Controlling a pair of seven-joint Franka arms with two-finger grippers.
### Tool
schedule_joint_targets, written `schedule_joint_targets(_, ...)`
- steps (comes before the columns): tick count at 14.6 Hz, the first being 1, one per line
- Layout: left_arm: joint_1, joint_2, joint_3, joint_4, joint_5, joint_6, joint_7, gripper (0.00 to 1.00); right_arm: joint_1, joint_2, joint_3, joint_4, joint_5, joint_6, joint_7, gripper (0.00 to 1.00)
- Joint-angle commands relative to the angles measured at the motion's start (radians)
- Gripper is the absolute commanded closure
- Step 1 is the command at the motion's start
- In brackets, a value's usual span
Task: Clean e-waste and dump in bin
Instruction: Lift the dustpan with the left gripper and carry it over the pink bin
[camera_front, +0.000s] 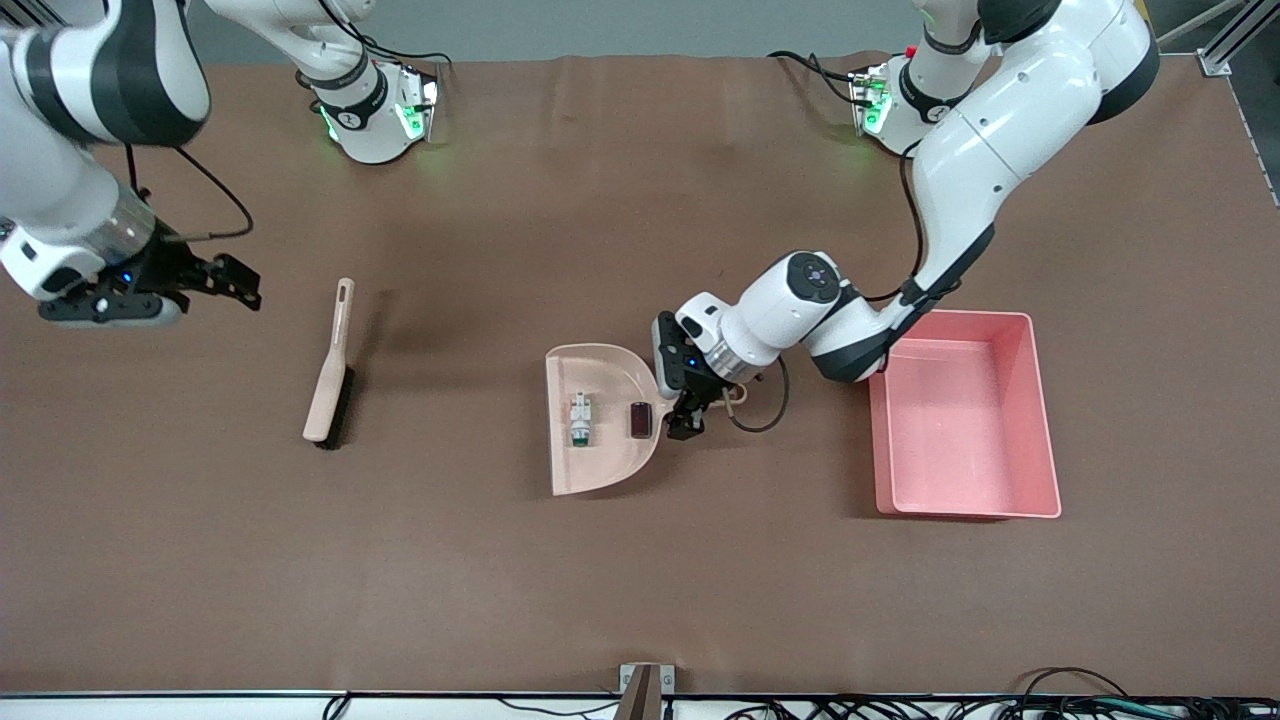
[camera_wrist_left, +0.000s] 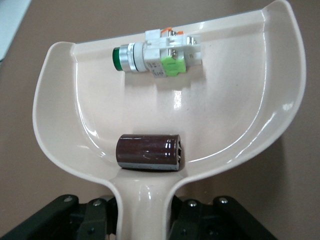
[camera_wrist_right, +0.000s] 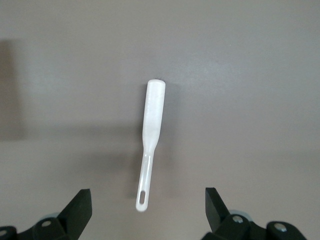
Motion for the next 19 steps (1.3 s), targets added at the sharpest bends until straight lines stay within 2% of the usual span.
schedule_joint_targets(1, 0.112, -0.060, -0.093, -0.022, -0.009, -0.076, -0.003, 1.00, -0.014, 0.010, 0.012, 0.105, -0.024, -0.105, -0.027, 0.00)
schedule_joint_targets(3, 0.201, -0.090, -0.165, -0.022, -0.003, -0.151, 0.005, 1.00, -0.028, 0.031, 0.007, 0.235, -0.022, -0.214, -0.033, 0.00)
schedule_joint_targets(4, 0.252, -0.091, -0.202, -0.022, 0.002, -0.173, 0.011, 1.00, -0.029, 0.077, 0.007, 0.294, -0.022, -0.262, -0.024, 0.00)
schedule_joint_targets(6, 0.348, -0.091, -0.257, -0.029, 0.048, -0.203, 0.036, 1.00, -0.037, 0.137, 0.006, 0.406, -0.020, -0.288, -0.027, 0.00)
schedule_joint_targets(9, 0.485, -0.091, -0.339, -0.058, 0.065, -0.246, 0.082, 1.00, -0.066, 0.144, 0.007, 0.512, -0.007, -0.349, -0.028, 0.00)
schedule_joint_targets(13, 0.724, -0.091, -0.463, -0.143, 0.067, -0.288, 0.210, 1.00, -0.058, 0.144, 0.013, 0.535, -0.022, -0.379, -0.025, 0.00)
schedule_joint_targets(15, 0.825, -0.091, -0.518, -0.154, 0.088, -0.363, 0.273, 1.00, -0.070, 0.144, 0.009, 0.523, -0.019, -0.363, -0.024, 0.00)
schedule_joint_targets(19, 0.985, -0.090, -0.566, -0.180, 0.091, -0.437, 0.393, 1.00, -0.078, 0.144, 0.007, 0.520, -0.008, -0.369, -0.024, 0.00)
